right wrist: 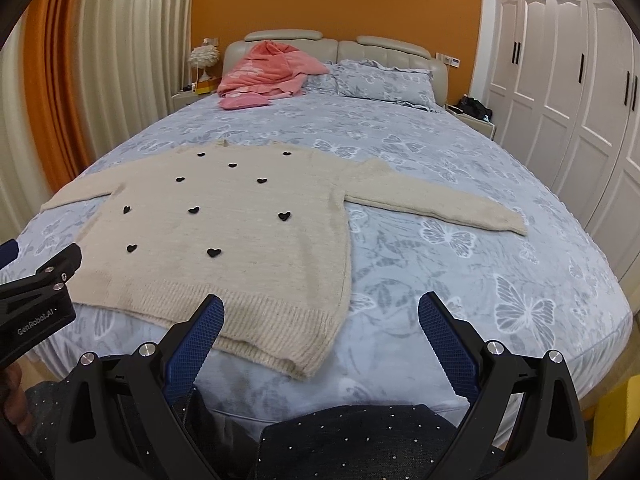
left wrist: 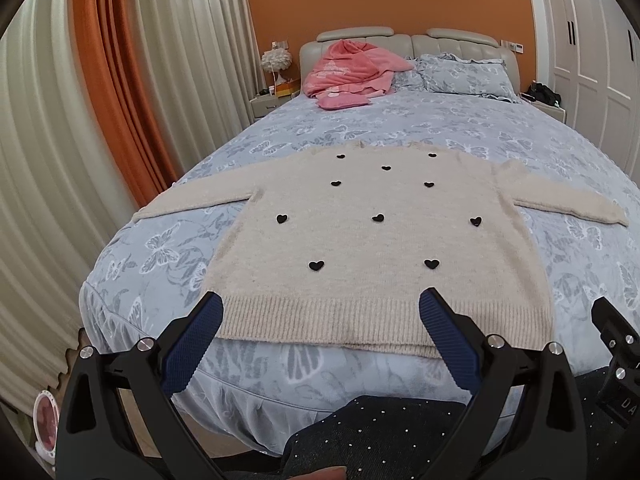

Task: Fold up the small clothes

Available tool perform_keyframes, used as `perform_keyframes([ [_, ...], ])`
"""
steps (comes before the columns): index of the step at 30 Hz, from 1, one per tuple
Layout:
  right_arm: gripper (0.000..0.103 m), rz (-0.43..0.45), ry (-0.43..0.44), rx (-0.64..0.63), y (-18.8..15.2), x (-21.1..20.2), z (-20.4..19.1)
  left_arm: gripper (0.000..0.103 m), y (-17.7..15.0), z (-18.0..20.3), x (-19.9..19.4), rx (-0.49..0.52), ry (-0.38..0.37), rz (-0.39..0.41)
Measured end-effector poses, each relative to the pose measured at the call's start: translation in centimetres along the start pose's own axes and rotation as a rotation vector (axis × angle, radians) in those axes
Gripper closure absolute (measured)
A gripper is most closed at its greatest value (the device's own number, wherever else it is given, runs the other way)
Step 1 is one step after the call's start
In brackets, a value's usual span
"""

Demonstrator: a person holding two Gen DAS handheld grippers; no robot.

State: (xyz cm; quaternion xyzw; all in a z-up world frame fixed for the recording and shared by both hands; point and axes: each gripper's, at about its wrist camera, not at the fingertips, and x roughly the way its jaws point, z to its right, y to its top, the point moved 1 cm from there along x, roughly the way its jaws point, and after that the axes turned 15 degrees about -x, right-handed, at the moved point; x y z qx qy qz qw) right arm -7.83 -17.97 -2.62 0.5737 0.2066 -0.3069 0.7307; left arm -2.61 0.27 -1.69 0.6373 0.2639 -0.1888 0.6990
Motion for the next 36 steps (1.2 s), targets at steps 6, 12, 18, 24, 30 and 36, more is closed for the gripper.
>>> perform_keyframes([
  [6,0.007,0.004,0.01,0.009,0.0,0.0,0.0,0.007,0.0,-0.1,0.0,-0.002,0.009,-0.004],
  [12,0.007,0.005,0.029,0.012,0.0,0.0,-0.1,0.007,0.1,-0.4,0.2,-0.012,0.014,-0.015],
  [18,0.007,0.003,0.034,0.007,0.1,0.0,-0.2,0.007,-0.1,-0.3,0.2,-0.01,0.013,-0.019],
  [24,0.007,-0.014,0.046,0.023,0.2,0.1,-0.8,0.007,-0.3,0.0,0.2,-0.002,0.012,-0.02],
  [30,0.007,-0.014,0.043,0.001,0.1,0.2,-1.3,0.007,-0.8,1.2,-0.3,0.045,0.016,0.005],
  [36,0.007,-0.029,0.056,0.05,-0.3,0.6,-0.3,0.007,-0.7,1.1,-0.3,0.034,0.017,-0.002],
])
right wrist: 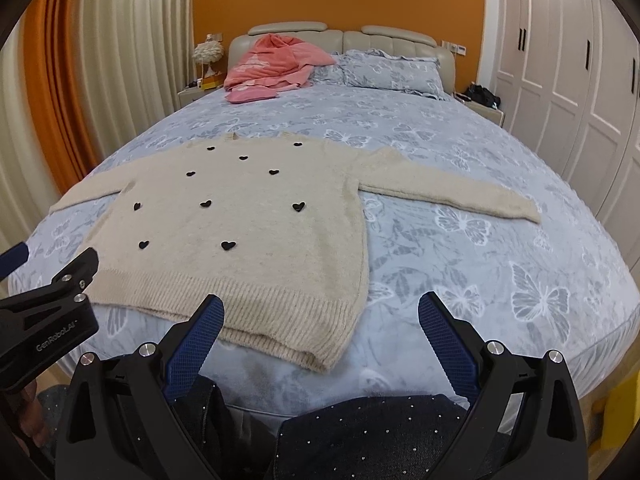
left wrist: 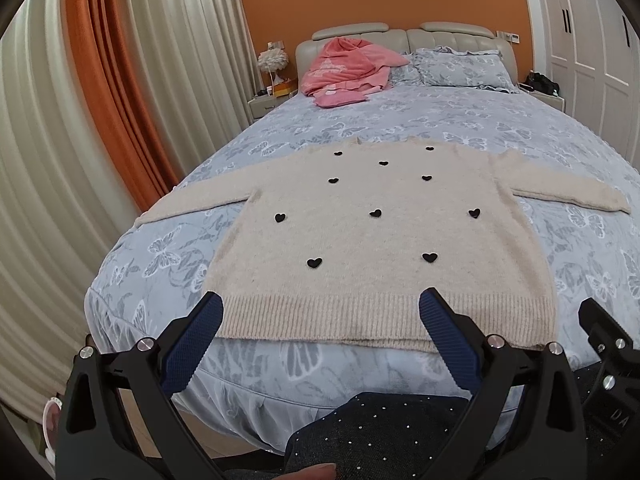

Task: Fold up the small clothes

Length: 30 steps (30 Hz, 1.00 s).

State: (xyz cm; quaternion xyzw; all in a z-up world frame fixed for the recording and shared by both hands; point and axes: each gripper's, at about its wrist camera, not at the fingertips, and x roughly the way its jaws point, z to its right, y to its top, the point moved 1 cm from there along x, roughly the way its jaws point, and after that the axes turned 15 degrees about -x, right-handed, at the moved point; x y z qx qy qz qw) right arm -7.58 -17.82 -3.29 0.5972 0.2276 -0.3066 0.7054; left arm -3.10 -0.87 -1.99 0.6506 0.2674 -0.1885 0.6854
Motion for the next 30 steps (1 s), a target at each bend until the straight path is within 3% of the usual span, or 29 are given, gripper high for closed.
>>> perform_keyframes([
  [30,0.007,0.002,0.003,0.001,0.11,-0.13,-0.14,0.007,0.34,-0.57,0.06,-0.018,-0.003,-0.009],
])
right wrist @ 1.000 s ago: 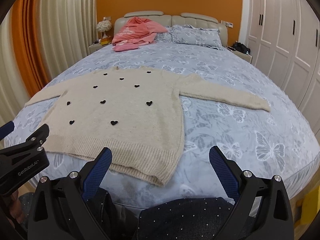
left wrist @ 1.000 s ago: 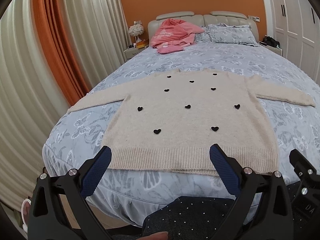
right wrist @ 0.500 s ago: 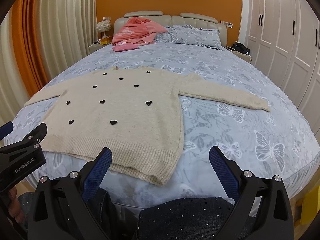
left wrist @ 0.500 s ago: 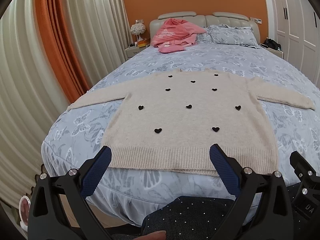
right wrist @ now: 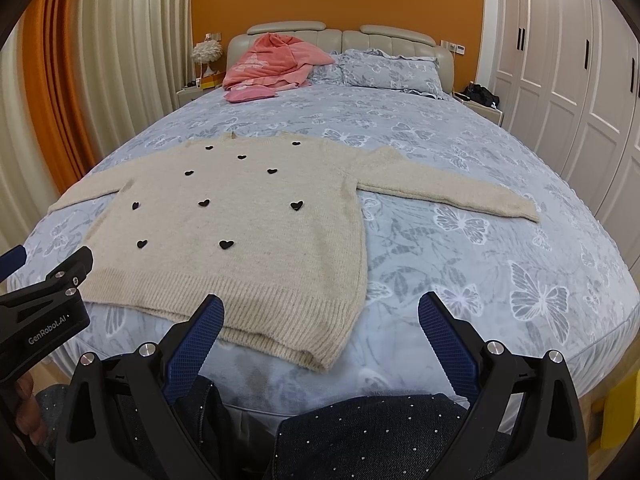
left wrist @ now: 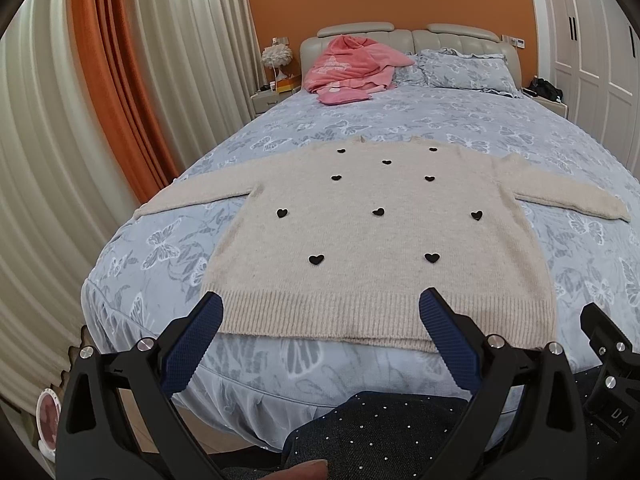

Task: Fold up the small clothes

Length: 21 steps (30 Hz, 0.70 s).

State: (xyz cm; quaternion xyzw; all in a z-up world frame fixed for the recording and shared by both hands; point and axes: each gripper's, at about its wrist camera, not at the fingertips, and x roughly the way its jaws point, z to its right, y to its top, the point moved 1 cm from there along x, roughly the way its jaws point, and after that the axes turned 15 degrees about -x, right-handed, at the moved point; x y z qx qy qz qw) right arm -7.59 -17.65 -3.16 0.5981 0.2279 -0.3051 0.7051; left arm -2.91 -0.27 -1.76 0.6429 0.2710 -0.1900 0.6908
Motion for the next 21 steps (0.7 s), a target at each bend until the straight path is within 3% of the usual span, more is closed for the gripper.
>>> perform_keyframes([
  [5,0.007,0.001,0.049,0.116,0.5,0.4,3.4,0.007,-0.1,-0.2,0.2,-0.008,-0.022,-0.026],
  [9,0.007,-0.022,-0.023,0.151,2.0,3.2,9.3,0.007,0.1,-0.1,0.9,-0.014,-0.066,-0.078],
  [18,0.008,-0.179,-0.112,0.504,2.9,17.0,29.8,0.006,1.6,2.7,4.1,-0.021,-0.095,-0.14],
  [21,0.019,-0.222,-0.125,0.624,2.1,21.6,34.9,0.006,2.5,4.2,6.0,-0.028,-0.098,-0.17],
])
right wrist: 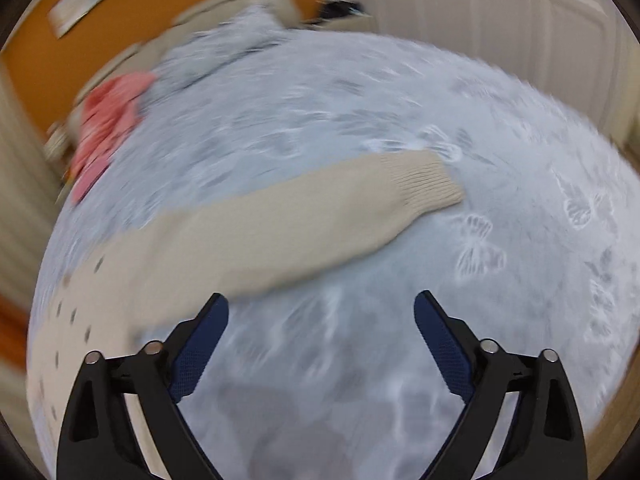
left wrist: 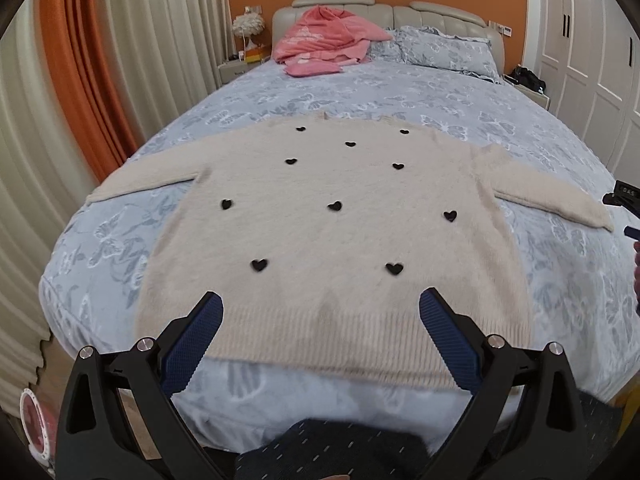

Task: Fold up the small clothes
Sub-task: 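Grasp the cuff of one sweater sleeve with the right gripper, then carry the sleeve across the sweater body with the right gripper while the left gripper grasps the sweater edge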

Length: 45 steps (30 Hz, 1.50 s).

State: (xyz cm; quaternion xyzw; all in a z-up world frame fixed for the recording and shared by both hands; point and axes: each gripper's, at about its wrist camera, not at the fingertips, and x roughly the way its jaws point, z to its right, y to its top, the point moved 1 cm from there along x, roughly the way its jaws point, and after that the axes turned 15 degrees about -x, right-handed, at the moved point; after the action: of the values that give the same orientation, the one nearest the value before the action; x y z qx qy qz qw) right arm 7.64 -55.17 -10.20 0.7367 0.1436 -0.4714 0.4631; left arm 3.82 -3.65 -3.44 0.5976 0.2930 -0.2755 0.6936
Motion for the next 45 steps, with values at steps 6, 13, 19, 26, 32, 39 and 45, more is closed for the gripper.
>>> perform_keyframes([
  [6,0.039,-0.058,-0.036,0.153,2.7,6.4,4.7,0.006,1.3,1.4,3.4,0.007,0.007,-0.04],
  [13,0.09,-0.017,0.007,0.13,4.3,8.1,4.6,0.006,1.0,1.9,6.4,0.025,0.005,-0.081],
  [19,0.091,0.194,0.174,0.04,8.5,1.7,-1.9,0.006,1.3,0.8,6.4,-0.005,-0.006,-0.074],
  [26,0.091,0.324,0.456,-0.241,12.4,-6.2,-19.2,0.006,2.3,-1.1,5.7,-0.047,-0.01,-0.044],
  [32,0.091,0.291,0.612,-0.51,9.9,-7.8,-37.1,0.006,3.2,-3.7,4.8,-0.09,-0.002,-0.015],
  [39,0.072,0.082,0.654,-0.767,0.8,-2.2,-50.4,0.006,4.2,-7.1,5.3,-0.151,-0.005,-0.03],
  [45,0.045,0.148,0.532,-0.827,-3.6,-2.9,-46.0,0.005,7.2,-9.3,7.5,-0.217,-0.085,-0.044],
])
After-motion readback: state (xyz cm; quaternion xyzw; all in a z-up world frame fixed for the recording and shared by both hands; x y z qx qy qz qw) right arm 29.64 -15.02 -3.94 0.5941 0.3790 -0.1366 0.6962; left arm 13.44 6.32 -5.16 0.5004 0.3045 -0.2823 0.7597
